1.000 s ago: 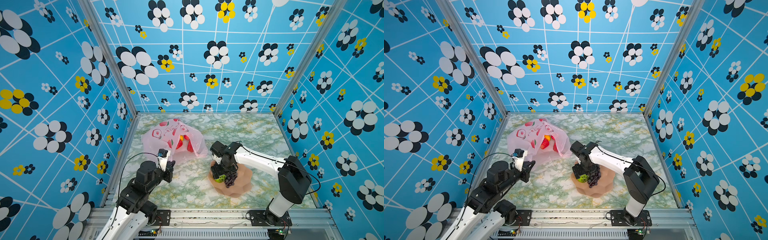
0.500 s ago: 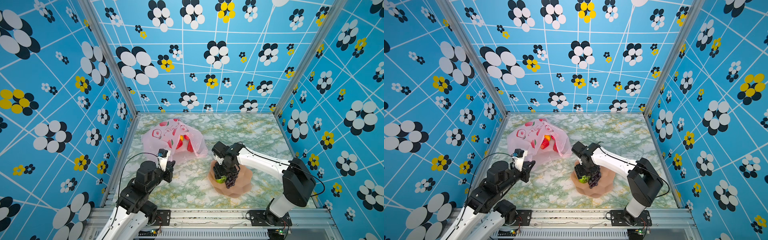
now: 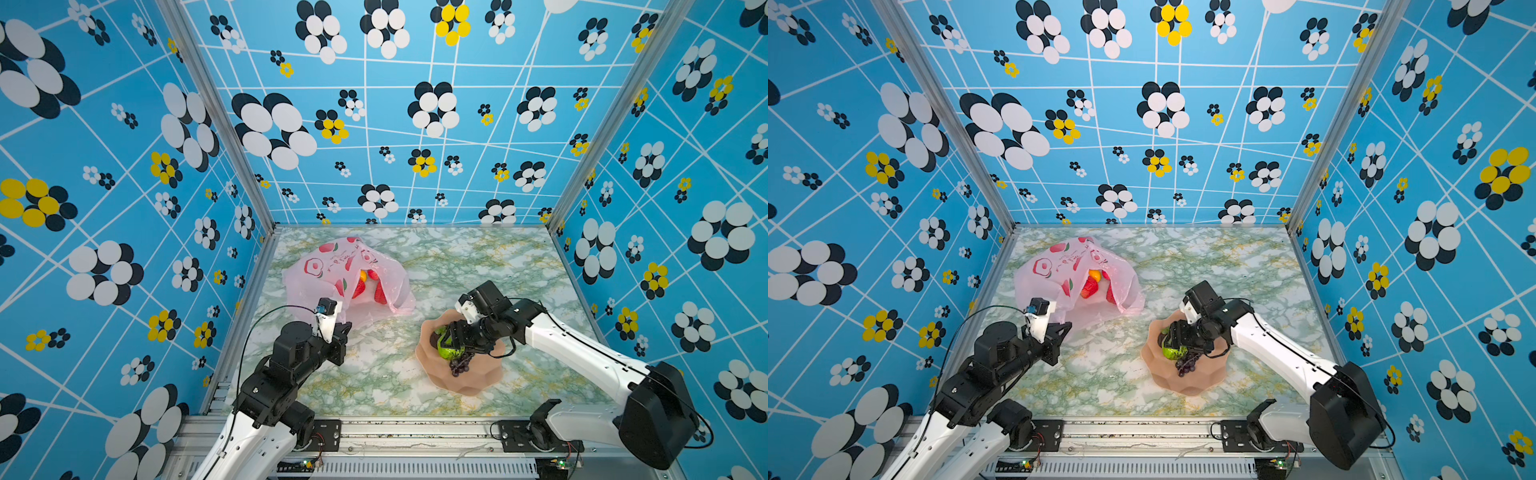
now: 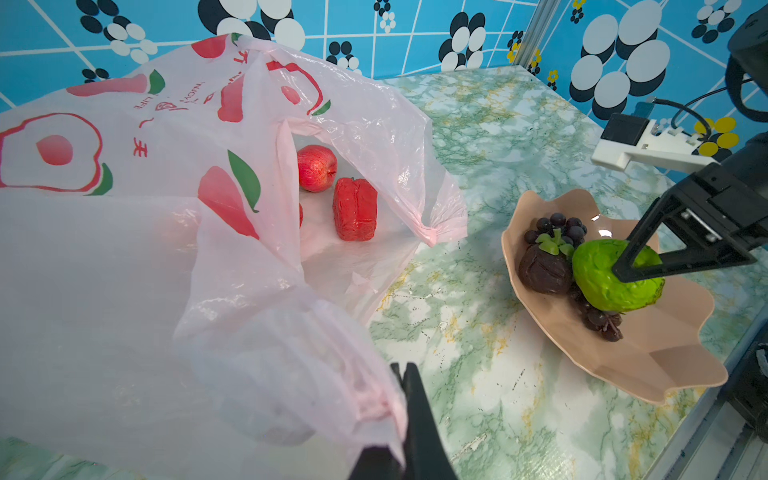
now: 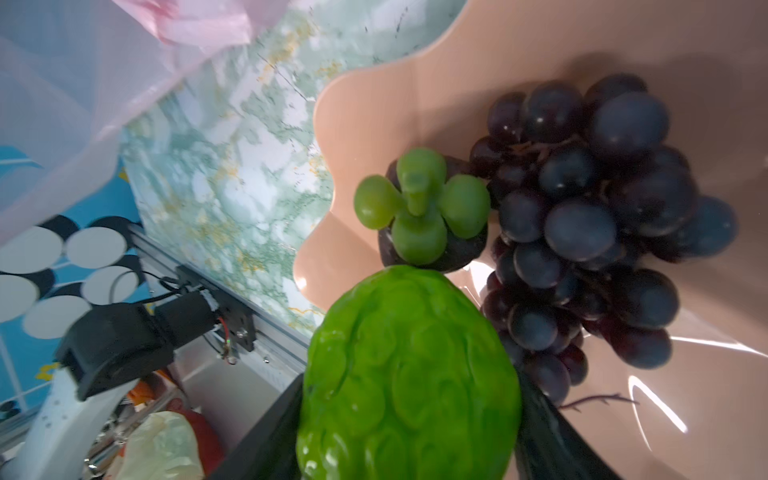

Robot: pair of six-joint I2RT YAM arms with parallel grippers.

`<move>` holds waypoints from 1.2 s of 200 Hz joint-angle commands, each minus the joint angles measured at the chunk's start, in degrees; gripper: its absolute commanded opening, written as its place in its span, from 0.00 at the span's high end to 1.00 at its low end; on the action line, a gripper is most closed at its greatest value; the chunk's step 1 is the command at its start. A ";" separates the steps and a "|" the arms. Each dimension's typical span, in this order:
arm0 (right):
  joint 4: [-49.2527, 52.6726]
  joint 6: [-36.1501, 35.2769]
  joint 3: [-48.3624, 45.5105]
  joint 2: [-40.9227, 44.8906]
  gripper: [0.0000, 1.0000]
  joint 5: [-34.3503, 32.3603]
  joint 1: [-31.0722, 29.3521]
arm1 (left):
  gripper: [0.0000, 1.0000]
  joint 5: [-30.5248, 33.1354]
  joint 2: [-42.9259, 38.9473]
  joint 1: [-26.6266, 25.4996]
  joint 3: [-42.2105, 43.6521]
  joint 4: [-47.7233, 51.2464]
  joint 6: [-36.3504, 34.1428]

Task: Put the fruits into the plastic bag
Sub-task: 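Lower the right gripper and close it on the green custard apple, then lift the custard apple and carry it into the bag with the right gripper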

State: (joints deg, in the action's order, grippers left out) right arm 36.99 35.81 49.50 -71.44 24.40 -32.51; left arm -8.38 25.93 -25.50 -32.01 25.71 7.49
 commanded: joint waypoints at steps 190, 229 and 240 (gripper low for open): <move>-39.35 24.62 27.62 -32.75 0.40 12.52 -9.45 | 1.00 -4.44 -1.39 0.63 -0.73 -2.13 -0.72; -36.47 23.78 35.73 -42.08 0.41 12.94 -10.54 | 1.00 -4.62 -1.35 0.62 -0.53 -2.51 -1.19; -36.03 23.80 38.34 -44.37 0.41 12.98 -11.18 | 1.00 -4.87 -1.15 0.72 -0.54 -2.60 -1.24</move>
State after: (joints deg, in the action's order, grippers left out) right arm -0.14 59.61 81.82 -112.81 36.18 -42.02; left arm -12.45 25.15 -25.45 -32.01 24.77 7.31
